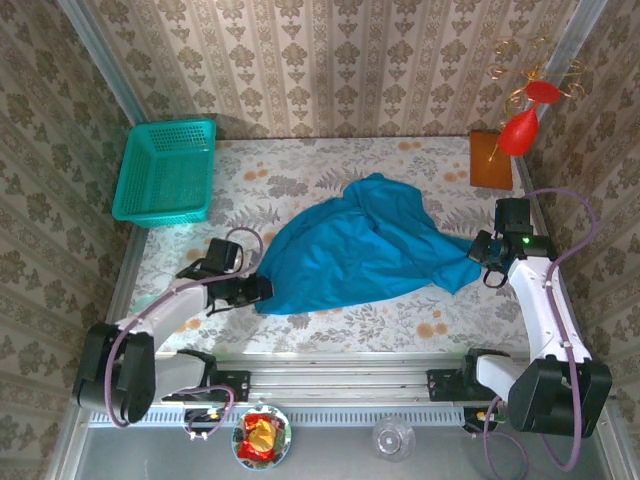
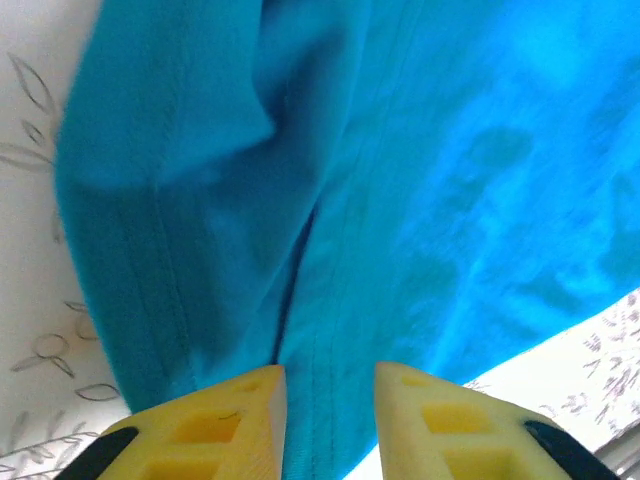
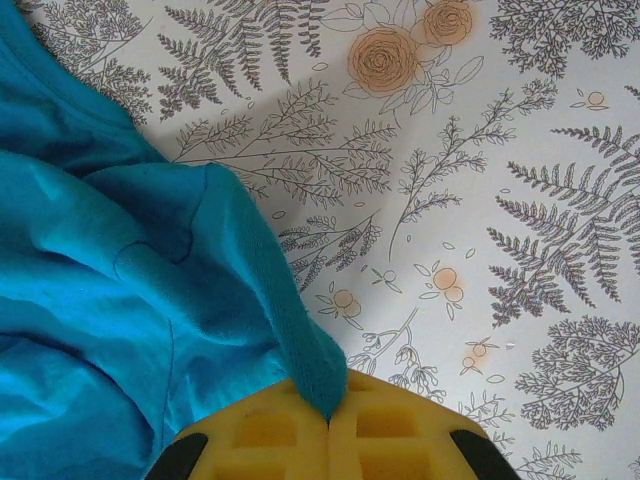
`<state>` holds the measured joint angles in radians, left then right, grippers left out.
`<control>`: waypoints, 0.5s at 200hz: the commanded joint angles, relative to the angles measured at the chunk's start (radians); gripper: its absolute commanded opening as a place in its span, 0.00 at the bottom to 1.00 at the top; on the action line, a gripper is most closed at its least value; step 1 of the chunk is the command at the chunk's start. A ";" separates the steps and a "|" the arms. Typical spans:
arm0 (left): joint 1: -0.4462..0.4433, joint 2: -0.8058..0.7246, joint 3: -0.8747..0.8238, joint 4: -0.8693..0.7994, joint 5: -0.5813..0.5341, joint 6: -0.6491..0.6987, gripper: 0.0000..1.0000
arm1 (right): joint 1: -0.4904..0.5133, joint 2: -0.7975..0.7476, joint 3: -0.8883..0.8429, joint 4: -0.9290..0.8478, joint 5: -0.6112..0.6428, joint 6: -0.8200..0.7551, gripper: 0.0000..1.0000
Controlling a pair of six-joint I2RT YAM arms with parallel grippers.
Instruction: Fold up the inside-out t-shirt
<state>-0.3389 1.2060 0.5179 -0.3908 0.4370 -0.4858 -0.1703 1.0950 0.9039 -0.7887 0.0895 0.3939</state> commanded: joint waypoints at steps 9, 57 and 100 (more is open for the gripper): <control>-0.039 0.064 0.029 -0.072 -0.053 -0.005 0.35 | -0.006 0.002 0.023 -0.005 0.004 -0.013 0.00; -0.068 0.080 0.031 -0.071 -0.029 -0.010 0.35 | -0.008 -0.003 0.024 -0.012 0.003 -0.015 0.00; -0.084 0.080 0.025 -0.056 0.014 -0.016 0.21 | -0.008 -0.006 0.025 -0.009 -0.004 -0.012 0.00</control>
<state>-0.4122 1.2774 0.5304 -0.4309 0.4221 -0.4973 -0.1726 1.0950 0.9039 -0.7891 0.0898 0.3916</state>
